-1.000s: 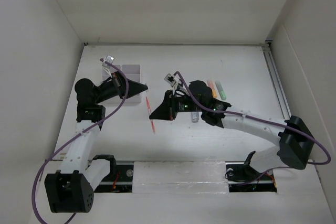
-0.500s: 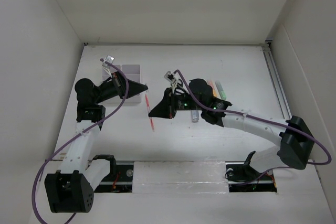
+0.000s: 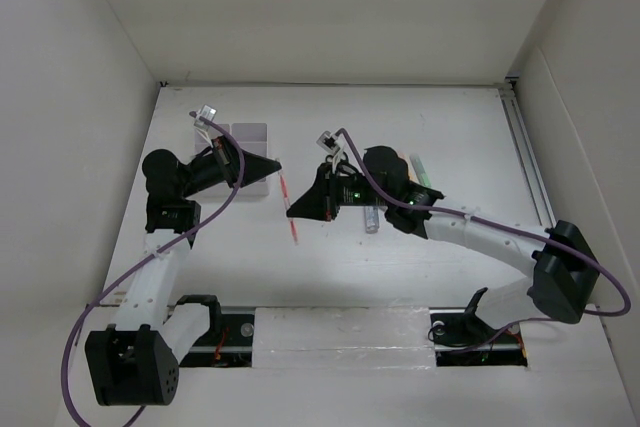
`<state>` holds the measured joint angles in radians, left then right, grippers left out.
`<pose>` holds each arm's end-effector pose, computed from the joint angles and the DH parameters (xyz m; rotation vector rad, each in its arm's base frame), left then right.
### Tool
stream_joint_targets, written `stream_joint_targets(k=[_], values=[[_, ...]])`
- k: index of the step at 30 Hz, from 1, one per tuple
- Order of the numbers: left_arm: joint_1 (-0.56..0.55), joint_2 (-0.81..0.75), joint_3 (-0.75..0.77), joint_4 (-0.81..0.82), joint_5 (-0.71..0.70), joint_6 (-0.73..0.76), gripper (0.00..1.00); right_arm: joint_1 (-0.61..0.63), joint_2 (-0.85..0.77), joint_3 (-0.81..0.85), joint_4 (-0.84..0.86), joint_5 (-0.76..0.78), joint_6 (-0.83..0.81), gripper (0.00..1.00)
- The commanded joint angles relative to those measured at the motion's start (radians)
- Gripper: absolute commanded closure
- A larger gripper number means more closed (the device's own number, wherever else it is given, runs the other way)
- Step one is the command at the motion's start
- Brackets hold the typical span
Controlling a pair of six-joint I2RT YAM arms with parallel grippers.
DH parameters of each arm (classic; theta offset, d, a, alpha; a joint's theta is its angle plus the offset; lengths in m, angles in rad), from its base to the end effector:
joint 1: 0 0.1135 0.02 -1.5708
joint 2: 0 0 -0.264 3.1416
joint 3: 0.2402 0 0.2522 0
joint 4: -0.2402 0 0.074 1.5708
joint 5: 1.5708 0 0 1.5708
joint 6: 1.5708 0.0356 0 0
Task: Sort the stationery into containers
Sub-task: Cap the pen
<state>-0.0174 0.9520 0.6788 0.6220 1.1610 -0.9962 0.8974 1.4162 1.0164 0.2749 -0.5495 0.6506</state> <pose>0.2012 -0.0362 0.3504 0.4235 1.5718 -1.5048 0.1924 0.2710 0.3213 -0.7040 1.8306 1.5575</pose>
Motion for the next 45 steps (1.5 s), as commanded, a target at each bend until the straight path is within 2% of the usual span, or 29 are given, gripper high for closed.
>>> stream_joint_targets(k=[1,18,20,25,45], values=[[0.004,-0.012,0.016,0.044,0.019,0.016,1.0,-0.014,-0.025,-0.002,0.033,0.0,-0.019,1.0],[0.004,0.007,0.044,0.015,-0.001,0.025,1.0,0.025,-0.016,-0.013,0.033,-0.018,-0.019,1.0],[0.037,0.007,0.053,0.015,-0.001,0.025,1.0,0.034,-0.016,-0.022,0.033,-0.009,-0.019,1.0],[0.051,0.027,0.01,0.174,0.038,-0.085,1.0,0.034,-0.016,-0.032,0.033,0.0,-0.019,1.0],[0.051,0.018,-0.008,0.111,0.039,-0.045,1.0,0.015,0.033,0.093,0.0,-0.009,-0.057,1.0]])
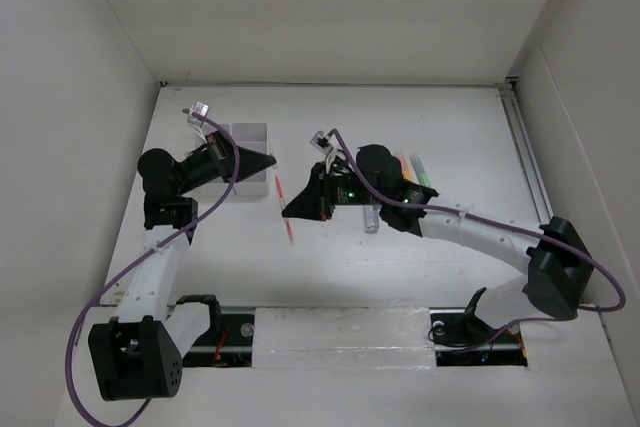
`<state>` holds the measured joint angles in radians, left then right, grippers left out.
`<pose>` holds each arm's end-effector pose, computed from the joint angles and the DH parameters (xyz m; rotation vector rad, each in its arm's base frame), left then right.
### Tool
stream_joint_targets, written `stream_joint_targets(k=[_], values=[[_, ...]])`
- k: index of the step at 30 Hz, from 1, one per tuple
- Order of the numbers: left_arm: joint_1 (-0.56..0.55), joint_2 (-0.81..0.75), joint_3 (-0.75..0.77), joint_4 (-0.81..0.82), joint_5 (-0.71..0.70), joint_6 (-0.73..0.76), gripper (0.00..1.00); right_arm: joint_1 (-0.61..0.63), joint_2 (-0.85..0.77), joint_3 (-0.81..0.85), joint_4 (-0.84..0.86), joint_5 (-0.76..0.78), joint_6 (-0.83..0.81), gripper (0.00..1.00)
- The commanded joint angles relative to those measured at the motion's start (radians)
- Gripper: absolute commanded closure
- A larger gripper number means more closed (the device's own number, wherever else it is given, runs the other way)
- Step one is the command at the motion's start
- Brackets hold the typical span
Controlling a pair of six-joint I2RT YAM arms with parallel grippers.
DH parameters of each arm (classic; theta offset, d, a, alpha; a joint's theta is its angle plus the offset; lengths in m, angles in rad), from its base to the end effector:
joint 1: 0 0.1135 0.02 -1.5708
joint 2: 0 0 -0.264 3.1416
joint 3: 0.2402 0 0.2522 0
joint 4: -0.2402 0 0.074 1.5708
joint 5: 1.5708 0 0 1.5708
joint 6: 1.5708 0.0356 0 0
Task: Sort the stationery into containers
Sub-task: Cap the pen
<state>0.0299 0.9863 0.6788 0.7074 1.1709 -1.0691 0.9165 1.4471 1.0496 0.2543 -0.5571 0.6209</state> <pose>0.2078 -0.0266 0.3509 0.3762 1.5648 -1.5072 0.1918 0.2810 0.3211 -0.7537 1.8304 1.5520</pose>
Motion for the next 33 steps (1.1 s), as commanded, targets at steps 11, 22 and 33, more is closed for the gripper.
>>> stream_joint_targets(k=[11,22,33], values=[[0.004,-0.017,-0.008,0.026,0.029,0.028,1.0,-0.034,0.03,0.059,0.02,-0.001,-0.036,1.0],[0.004,-0.017,-0.008,0.026,0.029,0.028,1.0,-0.042,0.021,0.059,0.02,-0.037,-0.036,1.0],[0.004,-0.017,-0.008,0.026,0.029,0.028,1.0,-0.024,0.021,0.059,0.02,-0.049,-0.016,1.0]])
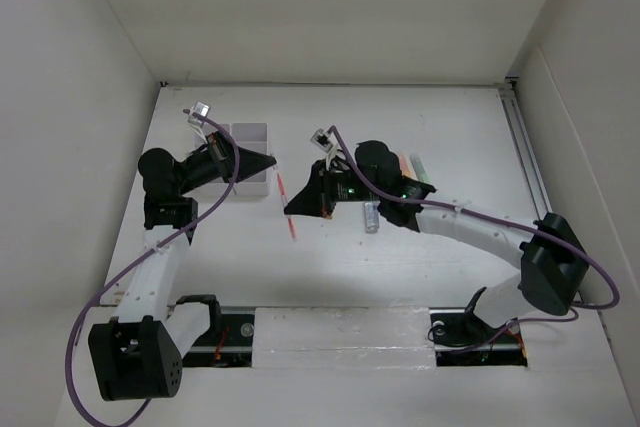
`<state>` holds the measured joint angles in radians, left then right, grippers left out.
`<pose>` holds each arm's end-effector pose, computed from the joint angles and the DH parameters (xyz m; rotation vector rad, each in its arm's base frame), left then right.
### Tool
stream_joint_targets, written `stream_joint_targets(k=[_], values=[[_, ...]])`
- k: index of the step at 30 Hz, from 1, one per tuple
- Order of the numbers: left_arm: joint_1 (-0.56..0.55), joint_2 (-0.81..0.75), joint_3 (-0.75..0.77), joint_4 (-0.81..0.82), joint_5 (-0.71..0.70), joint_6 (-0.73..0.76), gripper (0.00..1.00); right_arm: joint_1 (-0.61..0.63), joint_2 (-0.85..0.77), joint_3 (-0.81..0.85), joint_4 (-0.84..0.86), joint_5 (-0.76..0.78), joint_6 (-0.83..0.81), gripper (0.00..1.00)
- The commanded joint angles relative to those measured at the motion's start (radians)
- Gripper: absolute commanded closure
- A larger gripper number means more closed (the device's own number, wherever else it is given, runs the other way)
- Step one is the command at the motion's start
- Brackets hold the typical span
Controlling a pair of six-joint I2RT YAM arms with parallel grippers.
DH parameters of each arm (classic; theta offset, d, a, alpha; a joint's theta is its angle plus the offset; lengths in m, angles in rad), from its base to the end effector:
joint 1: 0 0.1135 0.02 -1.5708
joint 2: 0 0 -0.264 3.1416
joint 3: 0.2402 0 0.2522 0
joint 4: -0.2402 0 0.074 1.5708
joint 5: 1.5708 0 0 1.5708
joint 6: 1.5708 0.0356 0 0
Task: Sort the stationery into containers
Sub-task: Cap the pen
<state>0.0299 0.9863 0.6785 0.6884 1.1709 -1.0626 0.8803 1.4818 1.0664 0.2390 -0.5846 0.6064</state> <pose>0.2084 -0.0266 0.3493 0.3671 1.5768 -1.5104 0.2058 0.2800 0.3143 -0.7514 1.8605 1.5338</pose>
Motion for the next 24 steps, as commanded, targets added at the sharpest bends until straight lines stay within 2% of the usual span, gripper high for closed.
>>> stream_joint_targets(k=[1,24], values=[[0.004,-0.017,-0.008,0.045,0.029,0.021,1.0,0.013,-0.014,0.043,0.036,-0.021,-0.002,1.0],[0.004,-0.026,-0.008,0.045,0.029,0.03,1.0,0.013,-0.005,0.079,0.036,-0.018,-0.002,1.0]])
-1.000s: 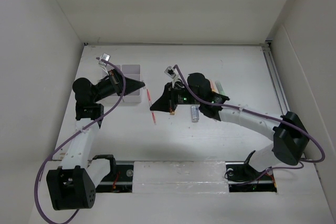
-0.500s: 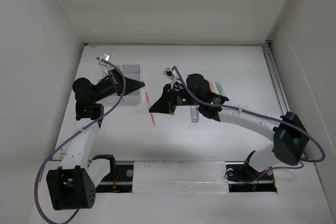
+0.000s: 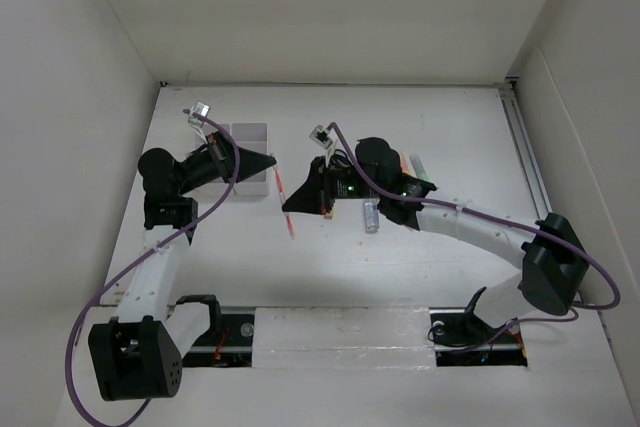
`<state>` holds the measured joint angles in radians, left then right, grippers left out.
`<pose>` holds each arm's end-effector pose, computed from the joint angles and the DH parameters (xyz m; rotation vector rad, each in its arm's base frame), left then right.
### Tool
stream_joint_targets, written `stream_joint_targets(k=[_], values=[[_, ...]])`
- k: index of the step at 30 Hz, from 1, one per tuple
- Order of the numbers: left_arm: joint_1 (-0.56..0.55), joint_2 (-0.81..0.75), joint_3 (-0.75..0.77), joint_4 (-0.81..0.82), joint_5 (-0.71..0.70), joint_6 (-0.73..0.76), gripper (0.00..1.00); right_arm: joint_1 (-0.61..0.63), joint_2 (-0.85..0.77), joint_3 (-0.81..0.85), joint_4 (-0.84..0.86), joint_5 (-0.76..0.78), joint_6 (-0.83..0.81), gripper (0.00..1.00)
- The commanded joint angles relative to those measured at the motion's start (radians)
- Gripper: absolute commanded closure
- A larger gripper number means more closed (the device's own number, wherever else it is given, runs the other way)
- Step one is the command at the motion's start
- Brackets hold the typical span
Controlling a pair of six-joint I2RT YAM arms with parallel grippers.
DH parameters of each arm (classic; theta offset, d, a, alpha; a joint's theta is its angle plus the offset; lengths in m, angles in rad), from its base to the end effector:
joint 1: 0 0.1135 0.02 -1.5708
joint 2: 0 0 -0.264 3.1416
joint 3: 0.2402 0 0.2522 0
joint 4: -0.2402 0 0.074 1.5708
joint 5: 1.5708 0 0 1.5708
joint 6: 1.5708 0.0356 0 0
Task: Sort the stationery into containers
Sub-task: Cap the pen
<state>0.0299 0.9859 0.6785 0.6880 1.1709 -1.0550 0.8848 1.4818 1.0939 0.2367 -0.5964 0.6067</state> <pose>0.2083 -0.0266 0.3493 0.3727 1.5738 -1.5047 0.2051 0.2821 0.3238 -0.7676 1.8297 1.5516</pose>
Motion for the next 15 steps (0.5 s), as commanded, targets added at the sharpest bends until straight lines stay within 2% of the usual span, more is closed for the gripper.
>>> stream_joint_targets(k=[1,15], values=[[0.004,-0.026,-0.008,0.045,0.029,0.023,1.0,0.008,-0.005,0.052,0.038,-0.006,-0.002,1.0],[-0.007,-0.064,-0.027,0.065,0.029,0.044,1.0,-0.01,0.005,0.081,0.038,-0.016,0.03,1.0]])
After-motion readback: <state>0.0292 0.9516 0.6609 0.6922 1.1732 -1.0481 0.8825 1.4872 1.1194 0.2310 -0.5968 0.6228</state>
